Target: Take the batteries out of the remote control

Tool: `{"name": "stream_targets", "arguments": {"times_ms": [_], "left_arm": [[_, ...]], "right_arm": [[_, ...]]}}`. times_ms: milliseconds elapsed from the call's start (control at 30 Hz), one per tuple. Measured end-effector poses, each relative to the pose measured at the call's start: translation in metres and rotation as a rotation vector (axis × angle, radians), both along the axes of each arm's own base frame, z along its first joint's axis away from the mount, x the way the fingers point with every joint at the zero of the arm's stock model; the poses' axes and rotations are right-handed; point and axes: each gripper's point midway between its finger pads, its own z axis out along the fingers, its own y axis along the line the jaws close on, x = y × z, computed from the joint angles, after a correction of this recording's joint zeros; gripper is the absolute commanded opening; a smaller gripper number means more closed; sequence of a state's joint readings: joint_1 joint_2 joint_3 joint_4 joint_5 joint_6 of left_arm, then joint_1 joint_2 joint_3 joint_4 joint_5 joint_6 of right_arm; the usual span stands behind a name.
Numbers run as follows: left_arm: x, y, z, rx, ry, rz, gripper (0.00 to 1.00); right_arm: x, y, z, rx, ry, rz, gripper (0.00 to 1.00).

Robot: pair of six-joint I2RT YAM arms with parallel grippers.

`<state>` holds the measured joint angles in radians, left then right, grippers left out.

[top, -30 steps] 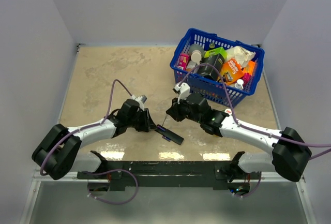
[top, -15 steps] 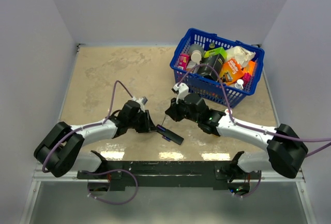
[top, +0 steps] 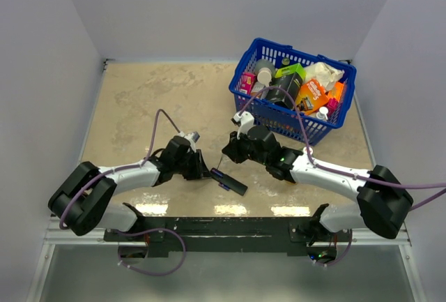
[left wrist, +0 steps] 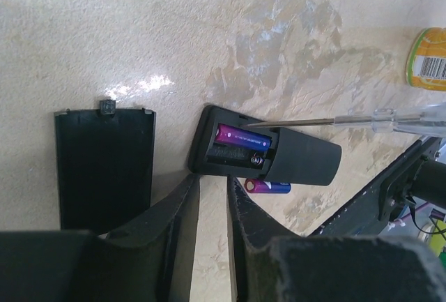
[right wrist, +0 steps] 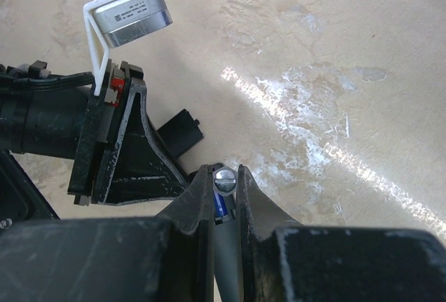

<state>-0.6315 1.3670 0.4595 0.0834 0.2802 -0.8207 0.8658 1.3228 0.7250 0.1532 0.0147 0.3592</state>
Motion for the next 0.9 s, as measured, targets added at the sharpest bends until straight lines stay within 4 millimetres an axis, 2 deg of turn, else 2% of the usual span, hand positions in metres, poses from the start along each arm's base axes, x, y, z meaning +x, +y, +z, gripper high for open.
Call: {"name": "stream_targets", "arguments": {"times_ms": [900], "left_arm": [[-0.0045,-0.0028,-0.0023,0.0,0.003,-0.009,0.26]], "right_arm": [[0.0041,0.001,0.0023,-0.014,0.026,-0.027,0.0]]}}
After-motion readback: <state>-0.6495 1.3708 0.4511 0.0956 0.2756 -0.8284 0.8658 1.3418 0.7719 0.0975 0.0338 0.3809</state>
